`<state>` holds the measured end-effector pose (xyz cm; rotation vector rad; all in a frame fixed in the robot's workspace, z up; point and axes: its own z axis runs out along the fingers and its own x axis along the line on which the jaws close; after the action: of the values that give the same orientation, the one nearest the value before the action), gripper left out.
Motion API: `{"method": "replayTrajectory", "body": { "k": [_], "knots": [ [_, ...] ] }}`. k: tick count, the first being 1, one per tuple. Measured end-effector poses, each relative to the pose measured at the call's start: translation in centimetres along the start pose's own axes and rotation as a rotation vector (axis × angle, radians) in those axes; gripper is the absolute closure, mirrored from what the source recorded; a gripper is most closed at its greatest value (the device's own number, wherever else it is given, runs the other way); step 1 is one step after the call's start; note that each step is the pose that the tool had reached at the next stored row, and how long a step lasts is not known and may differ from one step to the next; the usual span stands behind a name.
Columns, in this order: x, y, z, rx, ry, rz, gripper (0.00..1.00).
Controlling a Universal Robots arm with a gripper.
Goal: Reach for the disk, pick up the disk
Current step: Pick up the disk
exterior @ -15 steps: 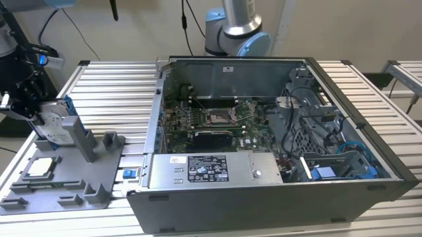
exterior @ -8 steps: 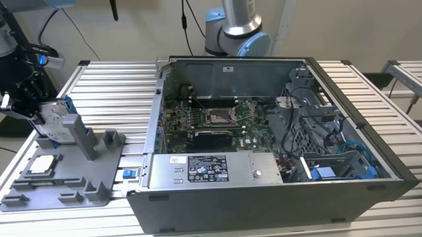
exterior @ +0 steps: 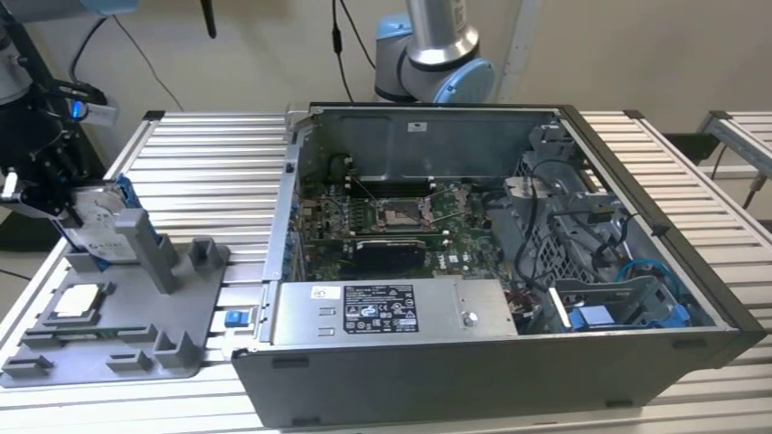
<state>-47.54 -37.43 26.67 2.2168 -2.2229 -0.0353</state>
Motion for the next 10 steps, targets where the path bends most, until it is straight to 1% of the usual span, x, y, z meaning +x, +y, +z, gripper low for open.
{"method": "replayTrajectory", "body": {
  "k": [10],
  "knots": [
    [0.0,0.0,0.0,-0.0001,-0.0011,0.0,1.0]
  ]
}}
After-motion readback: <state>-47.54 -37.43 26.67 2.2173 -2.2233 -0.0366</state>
